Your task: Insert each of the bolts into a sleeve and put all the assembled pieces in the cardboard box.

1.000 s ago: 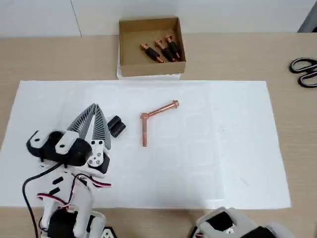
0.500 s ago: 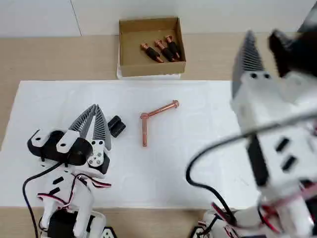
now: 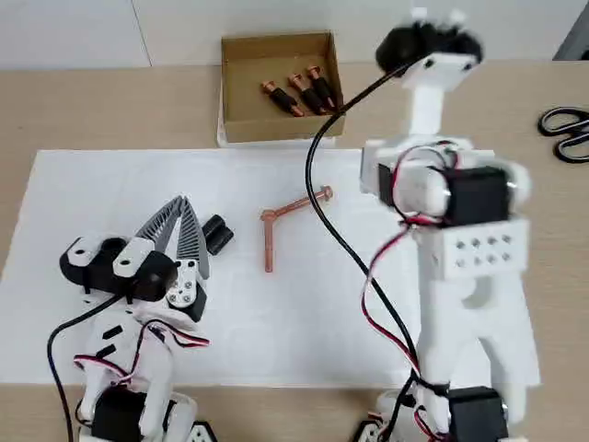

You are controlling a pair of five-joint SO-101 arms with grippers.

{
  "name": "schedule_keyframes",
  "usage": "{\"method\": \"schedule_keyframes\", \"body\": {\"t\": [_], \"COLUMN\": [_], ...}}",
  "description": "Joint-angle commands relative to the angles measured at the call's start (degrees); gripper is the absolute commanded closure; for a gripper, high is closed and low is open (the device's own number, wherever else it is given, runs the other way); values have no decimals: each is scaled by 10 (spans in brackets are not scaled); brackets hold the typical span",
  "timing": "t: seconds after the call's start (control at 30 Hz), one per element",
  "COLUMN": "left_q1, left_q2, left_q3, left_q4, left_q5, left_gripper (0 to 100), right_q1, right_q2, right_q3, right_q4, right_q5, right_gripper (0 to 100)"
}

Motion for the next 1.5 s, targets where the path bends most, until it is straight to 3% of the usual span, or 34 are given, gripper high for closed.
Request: {"method": "schedule_keyframes", "body": {"t": [0.0, 0.23, 0.33, 0.67, 0.77, 0.97, 1.03, 1.13, 1.47], "left_q1": [-1, -1, -14, -207, -232, -234, -234, -233, -232], "left_q2": [-5, -5, -5, -5, -5, -5, -5, -5, -5], "left_q3": [-1, -1, 0, 45, 52, 51, 46, 29, 22], "left_q4": [1, 1, 3, 4, 37, 147, 163, 175, 178], "left_q5": [-1, -3, 0, -4, -4, -4, -2, -1, -3], "left_gripper": [994, 994, 994, 994, 994, 994, 994, 994, 994], "right_q1": [-32, -128, -162, -212, -223, -232, -232, -232, -237], "right_q2": [-8, -8, -6, -1, -2, -2, -3, -1, 41], "right_q3": [83, 206, 262, 493, 551, 603, 602, 584, 450], "right_q4": [-88, -267, -343, -739, -818, -881, -900, -898, -759], "right_q5": [-9, -3, 33, 62, 63, 59, 24, -114, -427], "right_gripper": [865, 864, 865, 865, 865, 862, 862, 861, 861]}}
